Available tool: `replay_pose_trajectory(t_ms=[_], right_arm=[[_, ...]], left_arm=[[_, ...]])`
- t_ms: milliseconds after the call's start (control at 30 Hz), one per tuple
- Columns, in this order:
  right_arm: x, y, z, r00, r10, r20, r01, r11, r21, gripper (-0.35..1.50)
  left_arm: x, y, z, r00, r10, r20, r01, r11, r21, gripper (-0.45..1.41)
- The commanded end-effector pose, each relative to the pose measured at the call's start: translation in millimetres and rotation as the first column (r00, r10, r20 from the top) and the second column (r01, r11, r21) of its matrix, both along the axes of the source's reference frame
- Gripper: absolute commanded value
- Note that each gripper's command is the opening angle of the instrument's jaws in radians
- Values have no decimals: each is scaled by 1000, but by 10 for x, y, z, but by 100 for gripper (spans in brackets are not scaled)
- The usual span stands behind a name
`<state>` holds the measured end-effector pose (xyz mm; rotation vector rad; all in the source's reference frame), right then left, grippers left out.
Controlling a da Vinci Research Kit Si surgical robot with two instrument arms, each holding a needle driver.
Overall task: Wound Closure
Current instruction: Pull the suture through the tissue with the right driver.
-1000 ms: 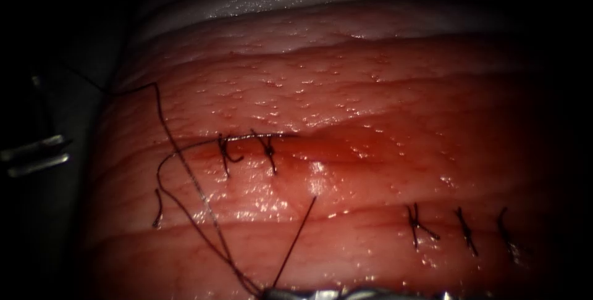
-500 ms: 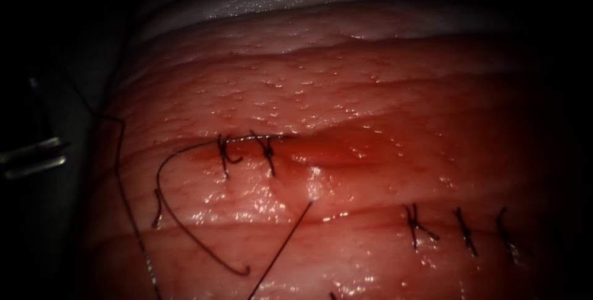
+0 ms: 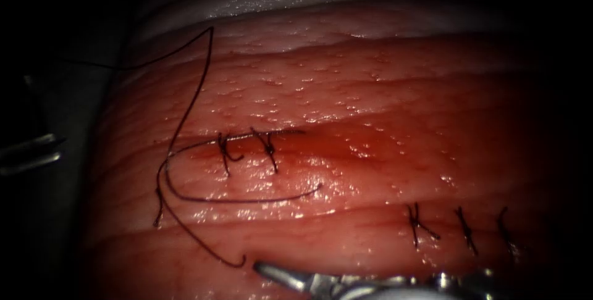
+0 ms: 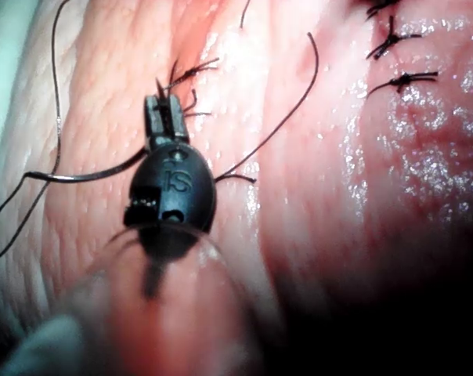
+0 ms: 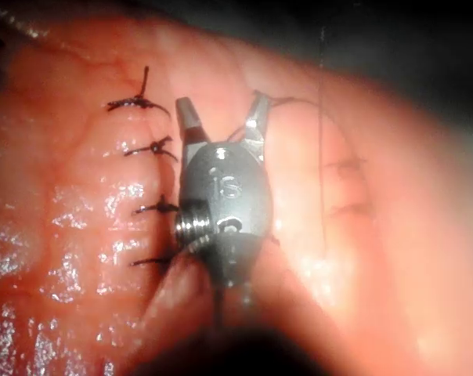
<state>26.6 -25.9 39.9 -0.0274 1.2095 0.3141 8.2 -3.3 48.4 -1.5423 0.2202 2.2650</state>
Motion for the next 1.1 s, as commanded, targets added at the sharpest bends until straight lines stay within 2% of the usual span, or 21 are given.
replay_pose_trajectory(t_ms=[33, 100, 333, 533, 567, 600, 700, 733, 800, 867, 967, 1100], right_arm=[[-4, 9, 16, 1000, 6, 9, -6, 1000, 1, 119], [-10, 16, 25, 1000, 8, 17, -8, 1000, 0, 113], [-26, 36, 72, 998, 32, 53, -32, 999, 0, 111], [-27, 53, 124, 995, 57, 85, -56, 998, -12, 124], [-25, 58, 143, 993, 70, 96, -70, 997, -12, 128], [-25, 59, 150, 993, 75, 96, -74, 997, -16, 128], [-23, 58, 168, 992, 68, 109, -70, 997, 11, 109], [-22, 56, 172, 991, 64, 115, -68, 997, 28, 72], [-23, 52, 174, 990, 47, 131, -56, 996, 64, -29], [-23, 48, 172, 986, 30, 167, -53, 989, 135, -35], [-24, 38, 159, 983, 20, 181, -47, 988, 149, -35], [-21, 19, 124, 985, 3, 175, -30, 988, 151, -35]], left_arm=[[-5, 0, 7, 1000, 1, 1, -1, 1000, 0, -45], [-3, 1, 7, 1000, 1, 0, -1, 1000, 1, -45], [0, 2, 8, 1000, 1, -3, -1, 1000, 2, -45], [-4, 2, 10, 1000, -1, -3, 1, 1000, 1, -45], [-5, 2, 12, 1000, -1, -1, 1, 1000, 0, -45], [-6, 2, 12, 1000, -1, -1, 1, 1000, 0, -45], [-7, 3, 15, 1000, -1, 0, 1, 1000, -1, -45], [-8, 3, 16, 1000, 0, 3, 0, 1000, -1, -45], [-9, 4, 18, 1000, 1, 4, -1, 1000, -1, -45], [-11, 5, 21, 1000, 3, 9, -3, 1000, -2, -45], [-14, 10, 28, 1000, 8, 19, -8, 1000, -1, -45], [-18, 20, 42, 999, 14, 34, -14, 1000, 1, -45]])
